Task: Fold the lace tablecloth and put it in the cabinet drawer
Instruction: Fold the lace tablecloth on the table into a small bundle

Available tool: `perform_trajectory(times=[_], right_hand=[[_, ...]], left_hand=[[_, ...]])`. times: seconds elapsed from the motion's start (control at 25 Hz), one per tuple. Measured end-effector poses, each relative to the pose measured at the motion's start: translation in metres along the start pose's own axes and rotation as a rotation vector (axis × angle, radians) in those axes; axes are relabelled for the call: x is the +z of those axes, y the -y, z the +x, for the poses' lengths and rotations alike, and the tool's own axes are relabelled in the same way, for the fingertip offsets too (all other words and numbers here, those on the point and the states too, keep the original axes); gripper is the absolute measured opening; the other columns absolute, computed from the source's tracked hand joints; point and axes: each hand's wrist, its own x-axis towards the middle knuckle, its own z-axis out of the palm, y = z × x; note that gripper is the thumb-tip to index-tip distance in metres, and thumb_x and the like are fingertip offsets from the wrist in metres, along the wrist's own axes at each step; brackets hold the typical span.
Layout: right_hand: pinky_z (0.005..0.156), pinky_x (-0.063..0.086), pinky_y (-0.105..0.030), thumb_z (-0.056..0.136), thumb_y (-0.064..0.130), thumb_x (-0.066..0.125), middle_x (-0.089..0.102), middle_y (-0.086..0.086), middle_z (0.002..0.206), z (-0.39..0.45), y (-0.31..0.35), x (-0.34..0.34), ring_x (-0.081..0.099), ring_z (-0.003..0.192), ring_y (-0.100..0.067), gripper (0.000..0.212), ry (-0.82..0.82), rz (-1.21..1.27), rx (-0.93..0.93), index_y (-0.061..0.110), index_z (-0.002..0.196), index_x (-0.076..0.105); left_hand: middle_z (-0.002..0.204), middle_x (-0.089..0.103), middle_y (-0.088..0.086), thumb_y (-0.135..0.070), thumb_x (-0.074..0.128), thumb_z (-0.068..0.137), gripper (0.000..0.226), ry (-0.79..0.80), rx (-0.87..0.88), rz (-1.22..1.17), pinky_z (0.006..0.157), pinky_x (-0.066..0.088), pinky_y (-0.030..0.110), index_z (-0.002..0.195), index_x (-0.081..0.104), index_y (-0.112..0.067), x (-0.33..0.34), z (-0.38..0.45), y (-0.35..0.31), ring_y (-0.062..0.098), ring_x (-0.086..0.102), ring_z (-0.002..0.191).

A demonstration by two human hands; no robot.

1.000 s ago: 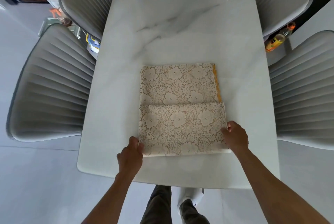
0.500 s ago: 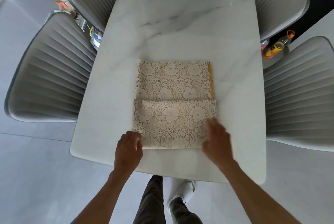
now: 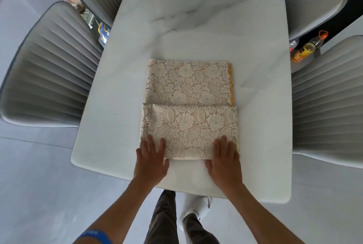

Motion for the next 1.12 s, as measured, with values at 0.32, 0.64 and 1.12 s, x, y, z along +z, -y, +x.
perform_trajectory(times=[0.32, 0.64, 1.12], right_hand=[[0.075, 0.041, -0.039, 0.071, 0.008, 0.062, 0.071, -0.008, 0.078, 0.003, -0.026, -0.041, 0.064, 0.070, -0.030, 0.011, 0.039, -0.021, -0.028, 0.012, 0.080, 0.067], [0.067, 0.035, -0.038, 0.068, 0.015, 0.049, 0.065, -0.003, 0.062, -0.052, -0.038, -0.090, 0.055, 0.058, -0.030, 0.015, -0.115, 0.166, 0.056, 0.015, 0.067, 0.064], [0.096, 0.036, -0.047, 0.081, 0.020, 0.056, 0.062, -0.007, 0.116, 0.157, -0.035, -0.139, 0.053, 0.112, -0.033, 0.036, -0.084, 0.225, 0.272, 0.017, 0.116, 0.056]], left_hand=[[0.094, 0.072, 0.006, -0.009, 0.048, 0.079, 0.030, 0.081, 0.027, 0.039, 0.086, 0.041, 0.037, 0.107, 0.057, -0.015, -0.042, 0.013, 0.022, 0.026, 0.067, 0.087], [0.087, 0.070, 0.000, -0.016, 0.049, 0.077, 0.016, 0.005, -0.021, -0.220, 0.077, 0.042, 0.034, 0.084, 0.063, -0.020, -0.096, -0.050, 0.037, 0.025, 0.066, 0.083], [0.119, 0.061, 0.008, -0.014, 0.054, 0.081, 0.039, 0.083, -0.210, -0.582, 0.091, 0.042, 0.038, 0.119, 0.050, -0.018, -0.118, 0.164, 0.083, 0.031, 0.058, 0.110]])
